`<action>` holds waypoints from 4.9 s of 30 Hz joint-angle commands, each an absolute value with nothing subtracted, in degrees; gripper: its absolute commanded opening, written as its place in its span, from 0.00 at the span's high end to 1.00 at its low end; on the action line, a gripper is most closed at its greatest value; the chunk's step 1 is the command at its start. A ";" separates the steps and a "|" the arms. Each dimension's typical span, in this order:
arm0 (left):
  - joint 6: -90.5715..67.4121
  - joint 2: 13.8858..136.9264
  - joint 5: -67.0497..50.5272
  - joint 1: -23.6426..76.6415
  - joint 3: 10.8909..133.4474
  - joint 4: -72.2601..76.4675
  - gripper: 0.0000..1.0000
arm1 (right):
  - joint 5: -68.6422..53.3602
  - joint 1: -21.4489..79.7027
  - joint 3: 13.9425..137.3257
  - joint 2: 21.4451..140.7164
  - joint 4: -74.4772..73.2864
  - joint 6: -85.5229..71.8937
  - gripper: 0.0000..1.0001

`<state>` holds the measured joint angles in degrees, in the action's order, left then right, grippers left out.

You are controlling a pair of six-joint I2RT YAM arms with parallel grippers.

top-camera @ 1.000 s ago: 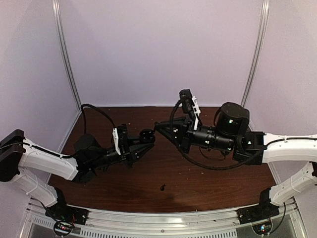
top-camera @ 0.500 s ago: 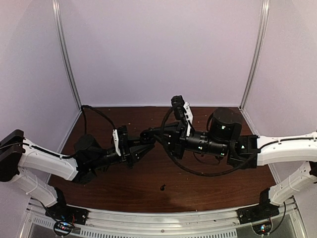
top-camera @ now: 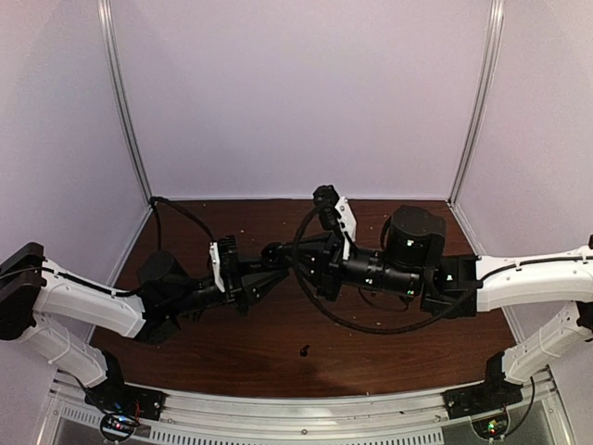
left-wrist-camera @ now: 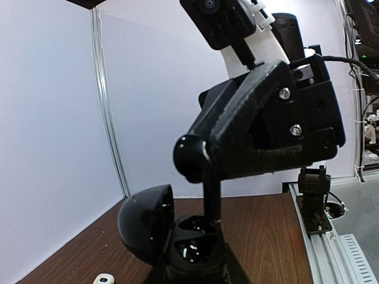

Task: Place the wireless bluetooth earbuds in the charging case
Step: Insert the left earbud into the left side groove of the charging case, then adjust the left earbud in the left side groove of the charging case.

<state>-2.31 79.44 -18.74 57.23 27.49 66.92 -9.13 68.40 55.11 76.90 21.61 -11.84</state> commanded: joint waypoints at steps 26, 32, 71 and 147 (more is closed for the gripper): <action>-4.66 77.71 -21.70 57.50 27.77 71.93 0.92 | -9.10 69.02 54.90 77.33 18.01 -5.37 0.77; -4.78 77.27 -20.89 57.56 27.19 72.14 0.92 | -6.79 68.99 54.96 75.51 16.41 -5.10 0.65; -7.05 79.19 -21.85 57.53 27.73 72.77 0.92 | -7.93 69.08 60.64 76.20 9.67 -5.44 0.91; -5.19 79.11 -12.22 57.52 29.18 67.85 0.92 | 0.33 69.08 71.48 82.21 -1.63 -20.86 0.78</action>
<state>-6.20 79.20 -12.14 57.39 27.77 65.89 1.26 69.34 69.41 81.69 -1.39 -19.94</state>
